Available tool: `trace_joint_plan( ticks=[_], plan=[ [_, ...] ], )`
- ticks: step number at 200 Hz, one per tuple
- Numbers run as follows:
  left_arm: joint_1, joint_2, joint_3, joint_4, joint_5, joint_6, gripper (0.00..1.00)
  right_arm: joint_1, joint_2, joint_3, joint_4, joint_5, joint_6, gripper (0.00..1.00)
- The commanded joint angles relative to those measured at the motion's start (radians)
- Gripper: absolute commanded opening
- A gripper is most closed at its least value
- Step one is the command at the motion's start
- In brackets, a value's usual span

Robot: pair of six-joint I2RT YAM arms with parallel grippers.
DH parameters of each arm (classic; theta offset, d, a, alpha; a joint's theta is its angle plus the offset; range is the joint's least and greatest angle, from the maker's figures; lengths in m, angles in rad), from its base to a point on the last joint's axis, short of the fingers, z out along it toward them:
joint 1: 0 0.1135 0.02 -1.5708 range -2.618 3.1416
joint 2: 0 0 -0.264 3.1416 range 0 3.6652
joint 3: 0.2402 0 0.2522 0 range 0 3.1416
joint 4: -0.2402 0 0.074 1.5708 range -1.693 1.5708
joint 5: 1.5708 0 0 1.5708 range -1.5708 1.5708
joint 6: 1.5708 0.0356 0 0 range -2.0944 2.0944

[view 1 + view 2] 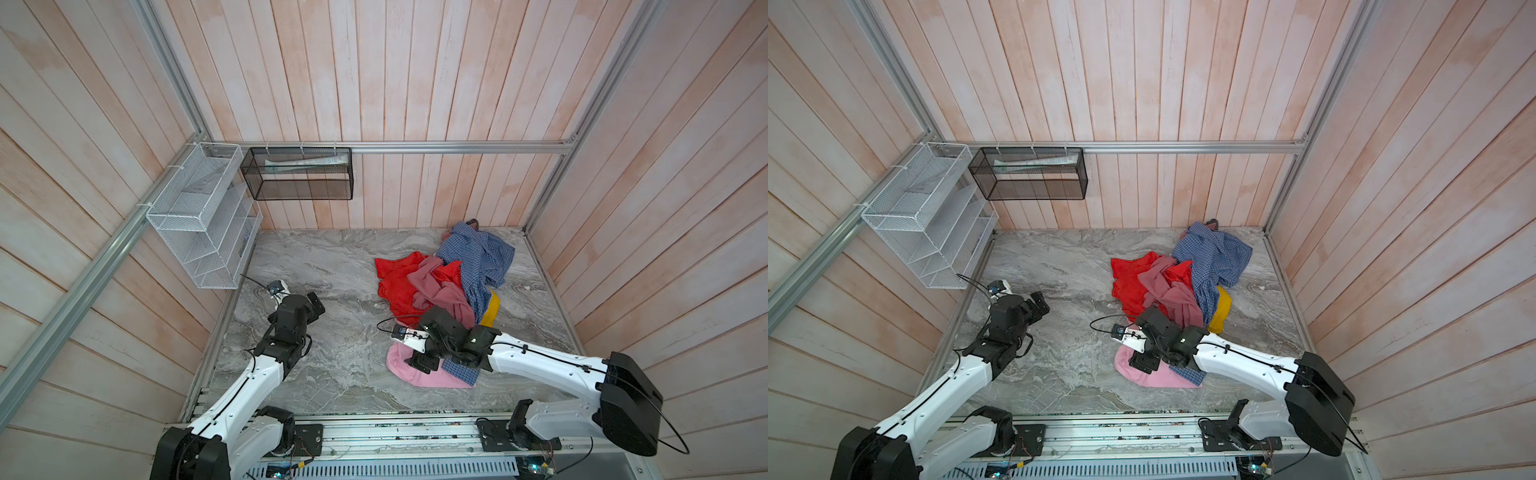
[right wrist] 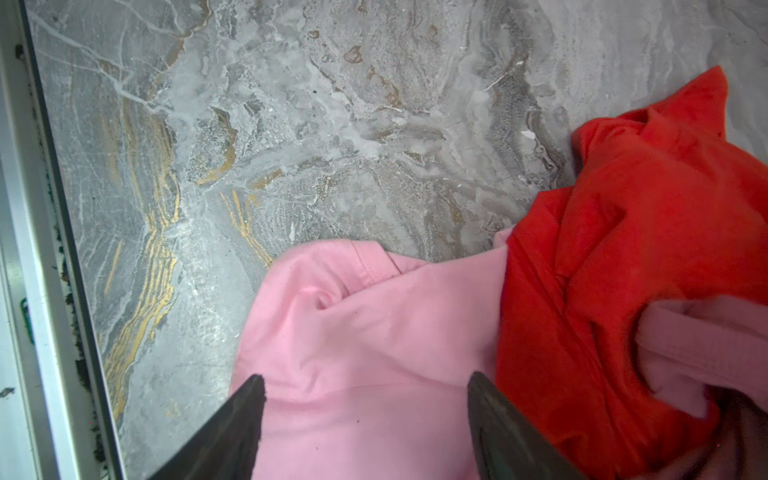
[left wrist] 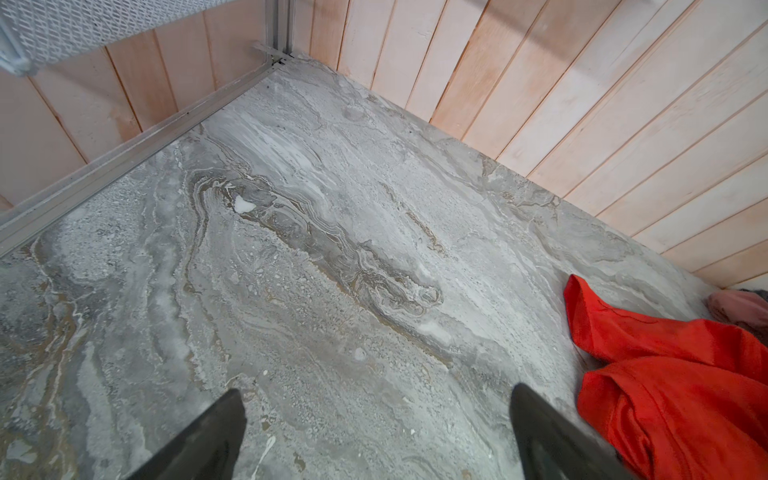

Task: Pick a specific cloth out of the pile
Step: 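Reach the right gripper down to the pink shirt and grasp it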

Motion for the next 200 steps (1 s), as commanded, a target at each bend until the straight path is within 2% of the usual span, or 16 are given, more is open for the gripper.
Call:
trace_joint_plan(
  ticks=[1, 29, 63, 127, 188, 200],
  plan=[
    [-0.005, -0.014, 0.011, -0.005, -0.018, 0.001, 1.0, 0.008, 0.045, 0.062, -0.031, -0.045, -0.079, 0.77],
    [-0.007, -0.003, 0.03, -0.013, -0.018, 0.017, 1.0, 0.009, 0.129, 0.114, -0.068, -0.041, -0.123, 0.74],
    [-0.01, 0.001, 0.032, 0.006, -0.01, 0.031, 1.0, 0.009, 0.186, 0.154, -0.126, -0.015, -0.119, 0.72],
    [-0.011, 0.023, 0.047, 0.023, -0.006, 0.062, 1.0, 0.019, 0.263, 0.16, -0.133, 0.031, -0.108, 0.71],
    [-0.011, 0.013, 0.037, 0.028, -0.018, 0.062, 1.0, 0.021, 0.421, 0.274, -0.218, 0.04, -0.093, 0.69],
    [-0.012, 0.012, 0.035, 0.03, -0.023, 0.064, 1.0, 0.02, 0.446, 0.286, -0.236, 0.049, -0.096, 0.67]
  ],
)
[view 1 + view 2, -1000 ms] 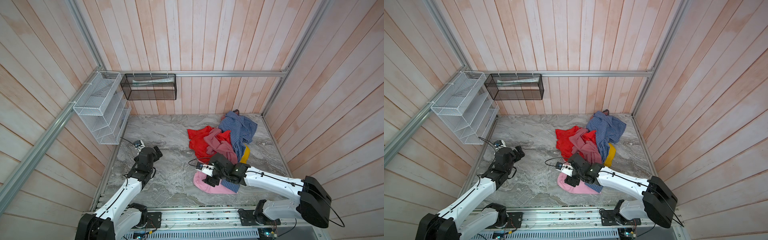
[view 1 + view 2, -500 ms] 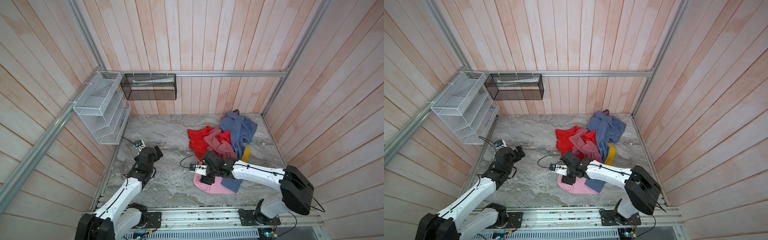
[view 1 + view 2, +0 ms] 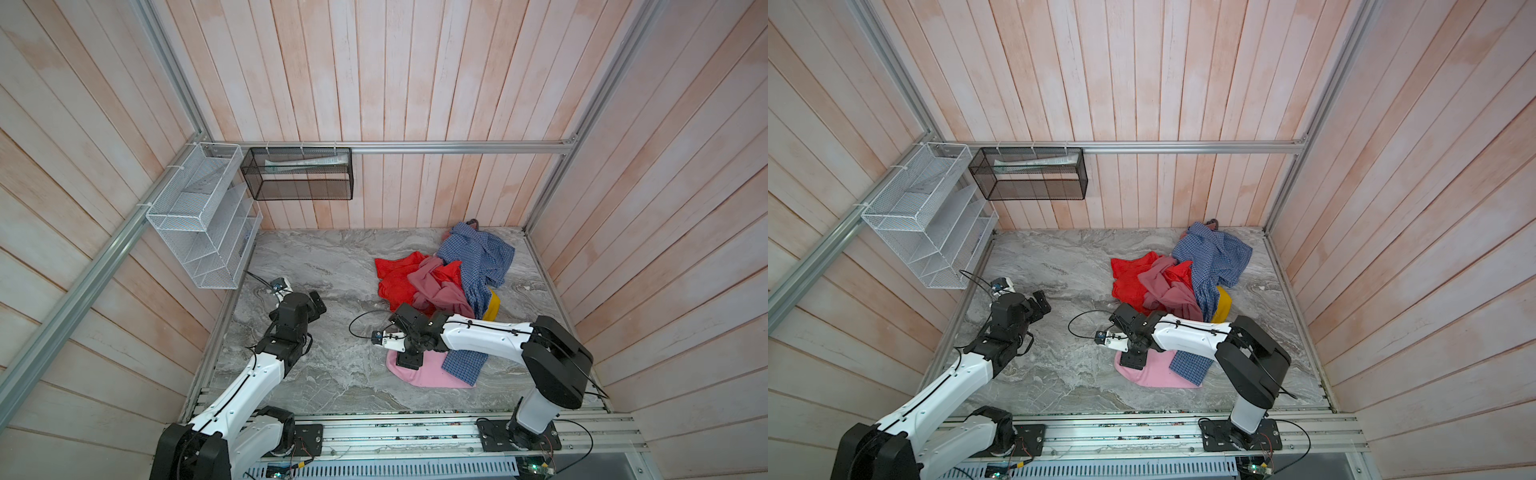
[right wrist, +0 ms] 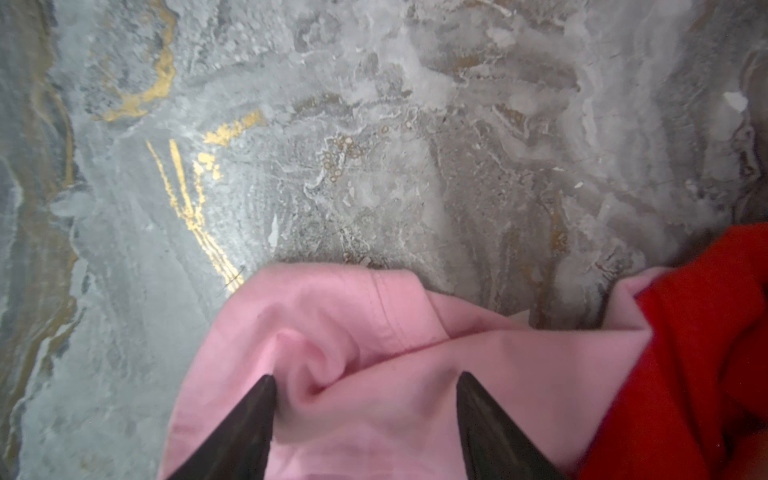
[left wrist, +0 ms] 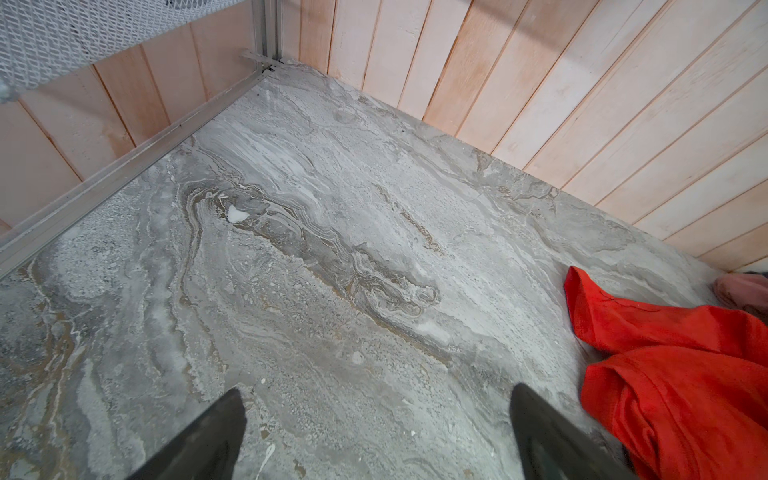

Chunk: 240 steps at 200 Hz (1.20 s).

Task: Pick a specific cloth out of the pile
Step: 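Reach the right gripper down to the pink shirt and grasp it, then lift the pink shirt with the right gripper toward the far wall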

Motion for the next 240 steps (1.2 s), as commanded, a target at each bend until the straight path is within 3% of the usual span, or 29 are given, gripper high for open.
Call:
trace_joint_plan(
  ticks=[1, 36, 57, 75, 118, 185, 240],
  plan=[
    [-0.005, -0.007, 0.016, 0.025, -0.026, 0.017, 1.0, 0.006, 0.045, 0.034, -0.078, 0.019, 0.0, 0.67],
    [-0.006, -0.019, 0.006, 0.04, -0.047, 0.024, 1.0, 0.005, 0.118, 0.105, -0.159, 0.024, 0.0, 0.58],
    [-0.003, -0.025, -0.007, 0.062, -0.054, 0.032, 1.0, 0.001, 0.157, 0.122, -0.184, 0.027, 0.012, 0.4],
    [-0.003, -0.023, -0.009, 0.066, -0.055, 0.039, 1.0, 0.0, 0.183, 0.135, -0.202, 0.019, 0.019, 0.31],
    [-0.003, -0.026, -0.01, 0.059, -0.057, 0.036, 1.0, 0.0, 0.156, 0.139, -0.196, 0.036, 0.027, 0.0],
    [-0.004, -0.058, -0.002, 0.03, -0.08, 0.051, 1.0, -0.084, -0.132, 0.226, -0.166, -0.064, 0.106, 0.0],
    [-0.005, -0.043, 0.016, 0.027, -0.065, 0.05, 1.0, -0.278, -0.332, 0.286, -0.145, -0.049, 0.134, 0.0]
  ],
)
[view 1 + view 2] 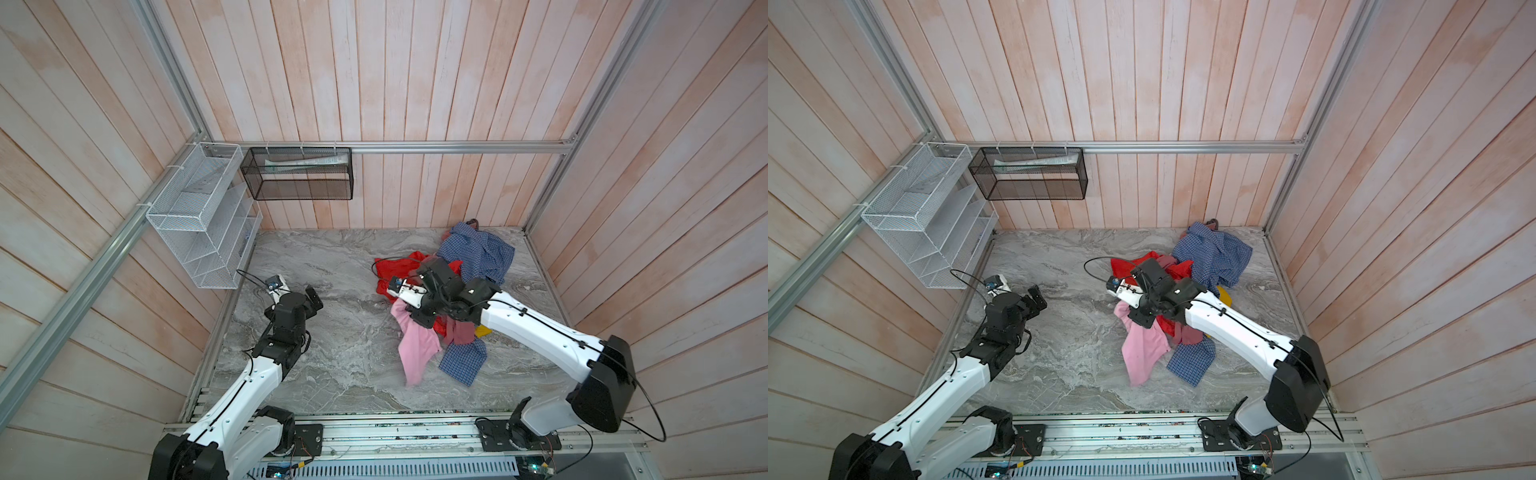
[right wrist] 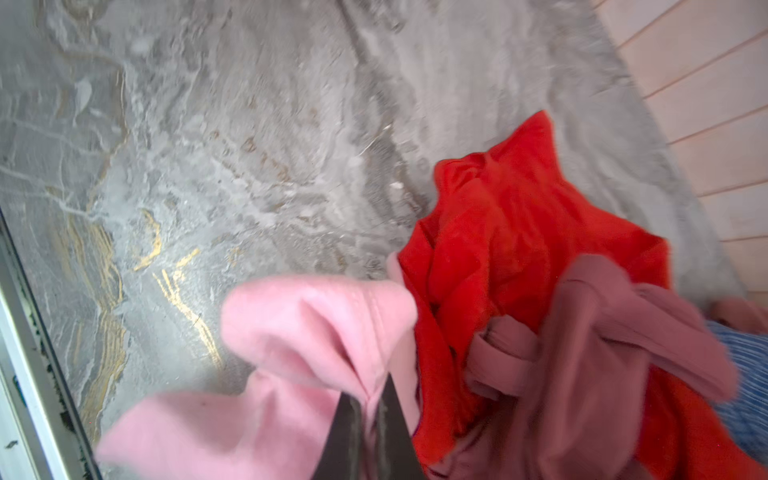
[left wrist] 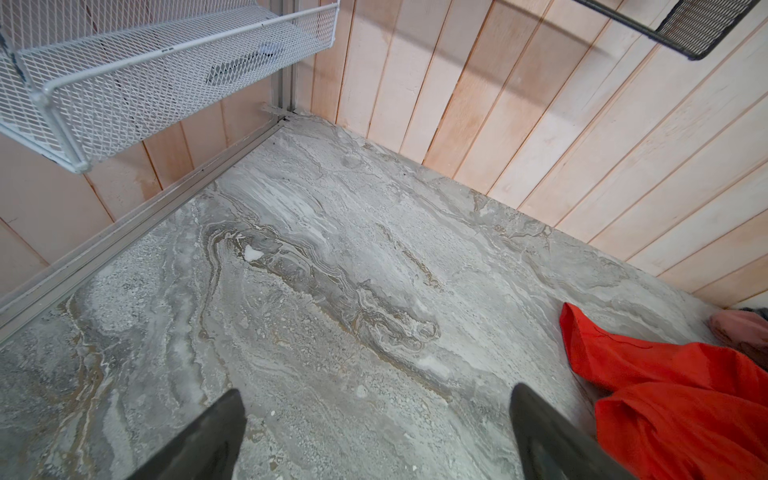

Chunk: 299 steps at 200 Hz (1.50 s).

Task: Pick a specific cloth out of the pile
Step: 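Lift the pink shirt with the right gripper toward the far wall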

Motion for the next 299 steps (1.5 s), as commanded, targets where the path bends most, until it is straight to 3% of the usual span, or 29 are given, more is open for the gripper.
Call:
trace_joint_plan(
  ticks=[1, 58, 78, 126, 172, 200, 244, 299],
  plan=[
    [-0.005, 0.004, 0.017, -0.015, -0.004, 0.017, 1.0, -0.074, -0.047, 0.044, 0.01, -0.031, 0.023, 0.0],
    [-0.005, 0.023, 0.05, -0.015, 0.003, 0.019, 1.0, -0.297, -0.186, 0.07, 0.181, -0.169, 0.139, 0.0],
    [-0.006, 0.036, 0.062, -0.015, 0.011, 0.02, 1.0, -0.359, -0.189, 0.116, 0.187, -0.166, 0.175, 0.0],
    [-0.031, 0.076, 0.091, -0.014, 0.01, 0.03, 1.0, -0.459, -0.159, 0.197, 0.146, 0.011, 0.173, 0.0],
    [-0.051, 0.098, 0.104, -0.009, 0.004, 0.029, 1.0, -0.533, -0.166, 0.223, 0.181, 0.04, 0.222, 0.0],
    [-0.057, 0.11, 0.108, -0.008, 0.007, 0.029, 1.0, -0.551, -0.141, 0.213, 0.139, 0.2, 0.238, 0.0],
    [-0.065, 0.15, 0.135, -0.02, 0.013, 0.034, 1.0, -0.567, -0.116, 0.116, 0.151, 0.382, 0.212, 0.0],
    [-0.083, 0.192, 0.159, -0.028, 0.035, 0.029, 1.0, -0.598, -0.102, -0.076, 0.198, 0.407, 0.243, 0.0]
  ],
)
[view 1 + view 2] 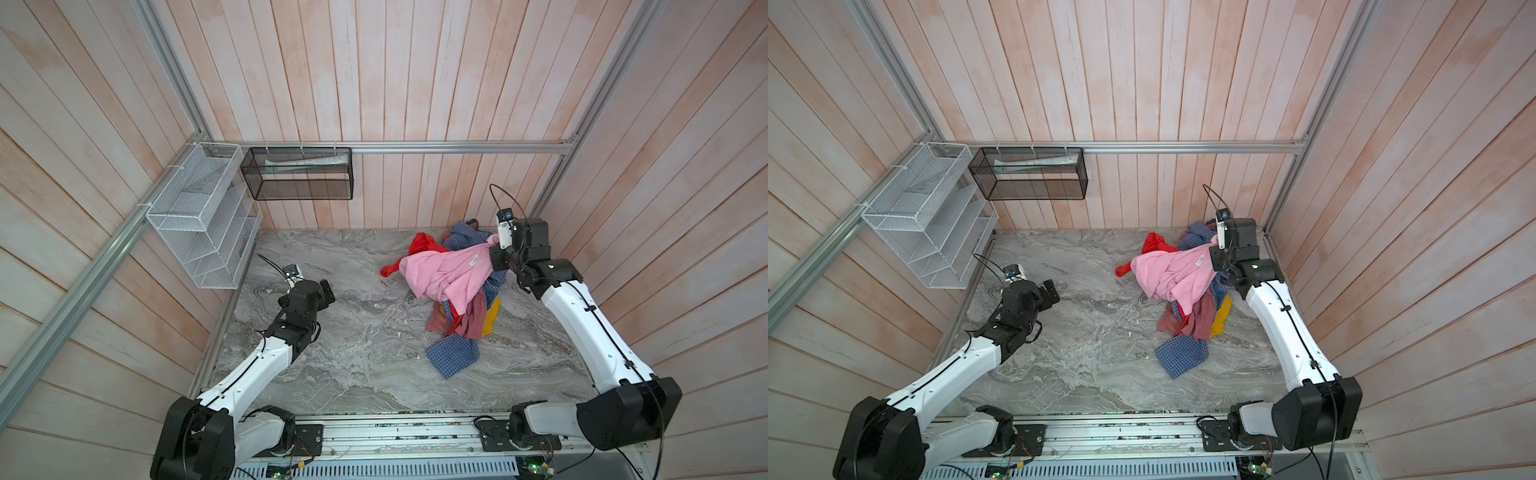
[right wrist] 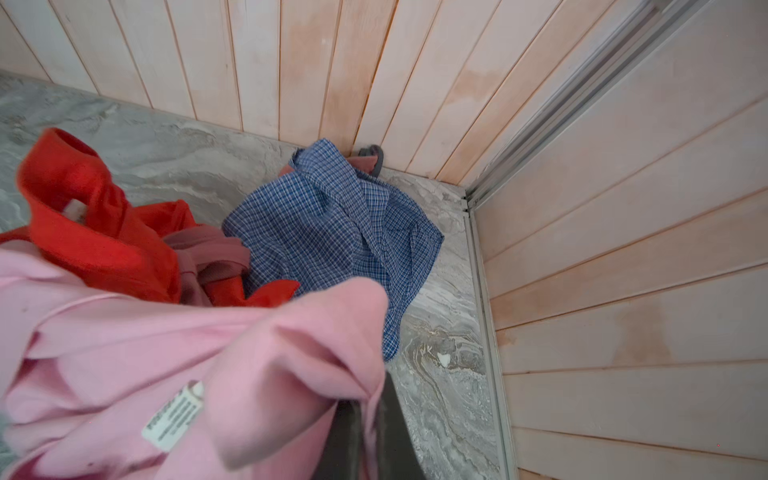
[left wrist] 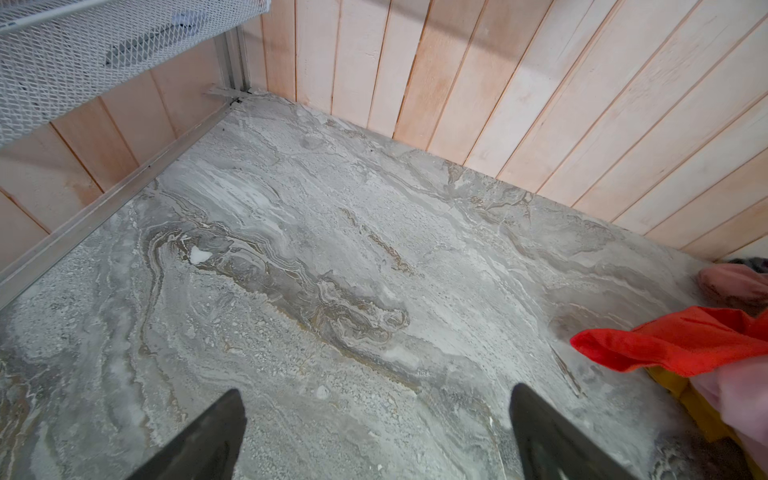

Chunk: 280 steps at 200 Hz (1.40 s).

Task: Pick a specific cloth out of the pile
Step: 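Lift the pink shirt with the right gripper toward the far wall, then reach the left gripper to the pink shirt and grasp it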

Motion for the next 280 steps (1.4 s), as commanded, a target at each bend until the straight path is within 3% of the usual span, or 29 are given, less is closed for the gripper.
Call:
trace_joint_plan(
  ticks=[1, 71, 121, 139, 171, 216, 232, 269, 280],
  plan=[
    [-0.011, 0.016, 0.032, -0.005, 0.021, 0.012, 1.0, -0.043, -0.003, -0.067, 0.058, 0.065, 0.027, 0.0],
    [-0.113, 0.192, 0.15, 0.023, 0.147, 0.048, 1.0, -0.258, -0.012, -0.237, 0.123, -0.043, 0.094, 0.0],
    [-0.209, 0.39, 0.321, 0.056, 0.224, 0.079, 1.0, -0.31, -0.009, -0.283, 0.143, -0.1, 0.132, 0.0],
    [-0.233, 0.456, 0.383, 0.086, 0.301, 0.077, 1.0, -0.31, -0.015, -0.286, 0.138, -0.17, 0.16, 0.0],
    [-0.299, 0.539, 0.459, 0.139, 0.549, 0.073, 0.95, -0.309, -0.036, -0.325, 0.186, -0.247, 0.195, 0.0],
    [-0.407, 0.615, 0.481, 0.165, 0.691, -0.003, 0.95, -0.31, -0.027, -0.376, 0.214, -0.313, 0.203, 0.0],
    [-0.433, 0.657, 0.518, 0.167, 0.69, -0.018, 0.94, -0.31, -0.027, -0.387, 0.22, -0.332, 0.205, 0.0],
    [-0.445, 0.753, 0.65, 0.036, 0.543, -0.021, 0.93, -0.31, -0.027, -0.387, 0.227, -0.34, 0.202, 0.0],
    [-0.444, 0.778, 0.682, 0.031, 0.553, -0.017, 0.93, -0.308, -0.028, -0.387, 0.229, -0.347, 0.202, 0.0]
  ],
)
